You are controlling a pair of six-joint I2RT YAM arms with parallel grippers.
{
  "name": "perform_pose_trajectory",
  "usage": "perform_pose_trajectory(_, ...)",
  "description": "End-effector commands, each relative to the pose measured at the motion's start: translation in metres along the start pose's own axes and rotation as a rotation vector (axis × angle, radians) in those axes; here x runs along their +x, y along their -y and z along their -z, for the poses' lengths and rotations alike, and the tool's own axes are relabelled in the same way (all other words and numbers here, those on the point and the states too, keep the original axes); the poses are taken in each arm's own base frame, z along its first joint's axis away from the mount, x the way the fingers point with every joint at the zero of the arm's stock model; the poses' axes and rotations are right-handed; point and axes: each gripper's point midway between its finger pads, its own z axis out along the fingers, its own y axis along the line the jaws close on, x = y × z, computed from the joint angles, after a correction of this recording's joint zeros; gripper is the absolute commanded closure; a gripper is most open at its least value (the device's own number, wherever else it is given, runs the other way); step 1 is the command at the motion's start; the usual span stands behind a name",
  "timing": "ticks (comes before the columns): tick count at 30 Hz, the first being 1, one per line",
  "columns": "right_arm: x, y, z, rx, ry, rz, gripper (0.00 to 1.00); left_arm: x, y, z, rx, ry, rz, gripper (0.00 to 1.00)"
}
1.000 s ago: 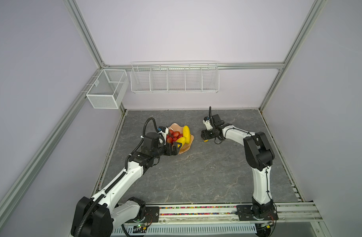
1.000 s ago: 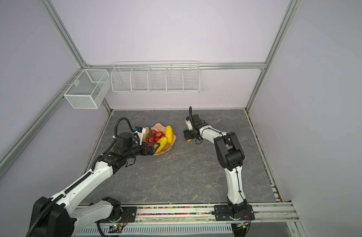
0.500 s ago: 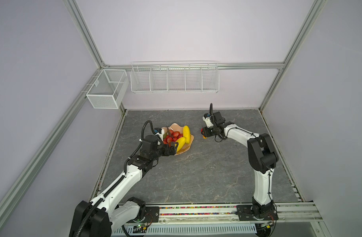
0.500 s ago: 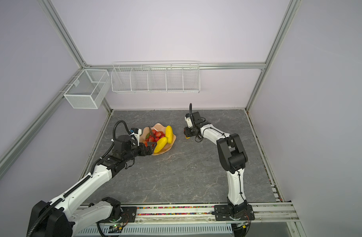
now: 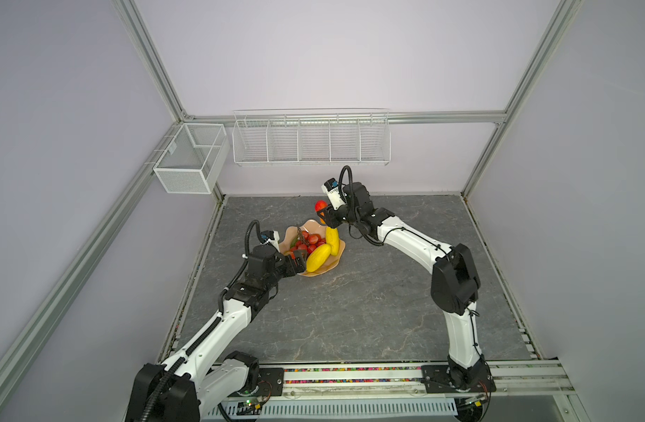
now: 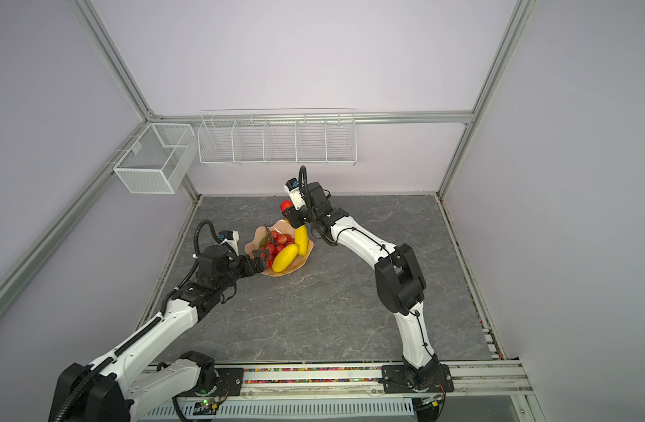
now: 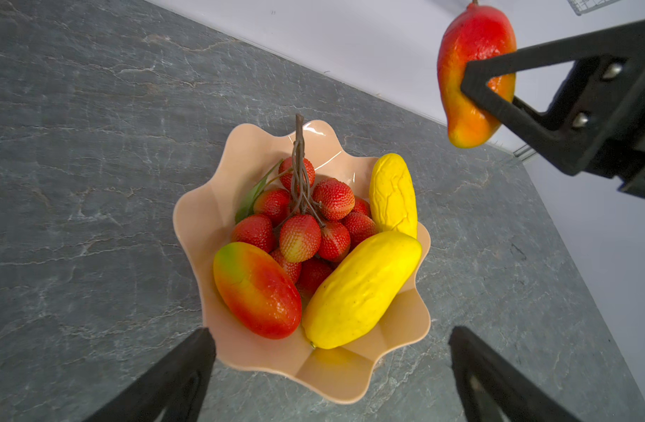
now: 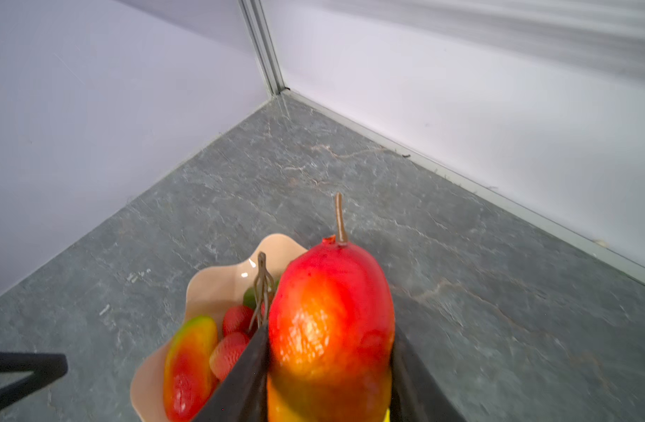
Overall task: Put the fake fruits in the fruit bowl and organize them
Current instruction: 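Carry the mango over the bowl and release it with the right gripper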
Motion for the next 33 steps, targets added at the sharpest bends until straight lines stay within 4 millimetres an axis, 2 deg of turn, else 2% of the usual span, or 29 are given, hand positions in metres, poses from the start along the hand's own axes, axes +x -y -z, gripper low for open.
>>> perform_pose_trajectory(1, 0.007, 0.001, -0.028, -0.021, 0.02, -0.018, 0.58, -0.012, -0.007, 0.006, -0.027, 0.081, 0.036, 0.0)
perform_pose_trajectory(7, 0.018, -0.001, -0.057, -0.026, 0.035, -0.037, 0.58, -0.014, -0.014, 0.017, -0.04, 0.139, 0.04, 0.0)
perform_pose_trajectory(14, 0.044, 0.005, -0.079, -0.002, -0.029, -0.046, 0.57, -0.008, -0.018, 0.02, -0.043, 0.144, 0.051, 0.0)
perform_pose_trajectory(24, 0.066, 0.01, -0.09, 0.022, -0.12, -0.019, 0.54, -0.004, -0.023, 0.022, -0.055, 0.147, 0.058, 0.0)
perform_pose_trajectory(33, 0.08, 0.017, -0.088, 0.063, -0.206, 0.045, 0.52, -0.006, -0.024, 0.024, -0.058, 0.157, 0.067, 0.01)
